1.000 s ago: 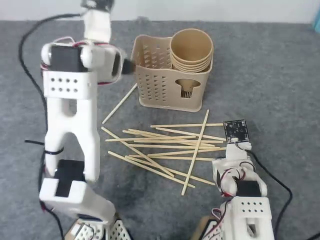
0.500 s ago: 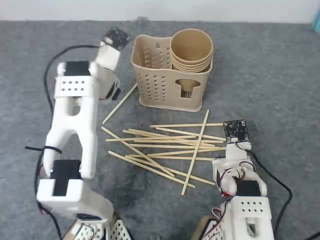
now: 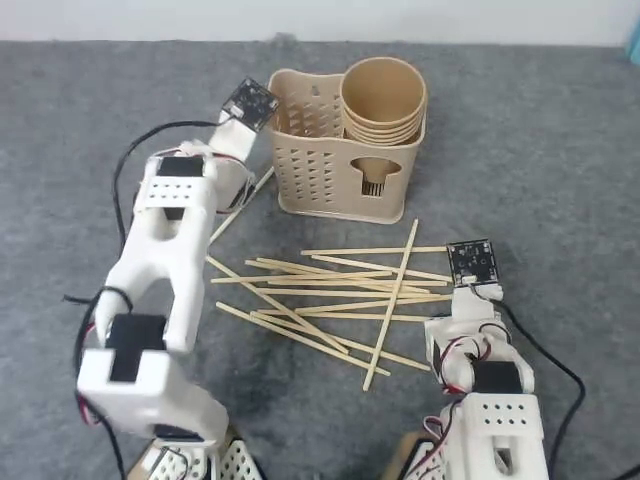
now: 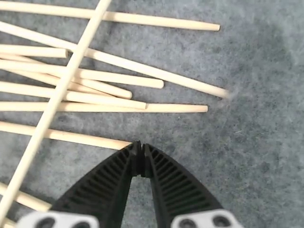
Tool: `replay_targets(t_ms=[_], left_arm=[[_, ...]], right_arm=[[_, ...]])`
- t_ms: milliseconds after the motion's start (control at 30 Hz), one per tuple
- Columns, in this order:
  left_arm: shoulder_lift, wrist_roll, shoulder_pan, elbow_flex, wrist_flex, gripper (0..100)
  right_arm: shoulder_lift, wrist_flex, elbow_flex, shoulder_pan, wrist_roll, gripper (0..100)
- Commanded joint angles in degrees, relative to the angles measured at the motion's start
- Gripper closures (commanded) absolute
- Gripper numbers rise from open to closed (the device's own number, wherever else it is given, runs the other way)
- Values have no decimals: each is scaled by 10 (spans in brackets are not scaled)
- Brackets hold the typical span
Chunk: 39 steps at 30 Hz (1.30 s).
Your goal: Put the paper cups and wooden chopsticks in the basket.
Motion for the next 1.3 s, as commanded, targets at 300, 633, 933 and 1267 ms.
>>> replay_targets(t_ms=[300,633,933,1267], left_arm=[[124,-4,5,-111,30,866],[90,227,-23,-156,30,867],[27,270,-22,-157,109,867],[116,283,-40,-160,128,867]], right_arm=[[-10,-15,-5,6,-6,989],[-10,-25,-4,7,-6,989],[-10,-25,-4,7,-6,989],[-10,-22,-4,7,-6,989]])
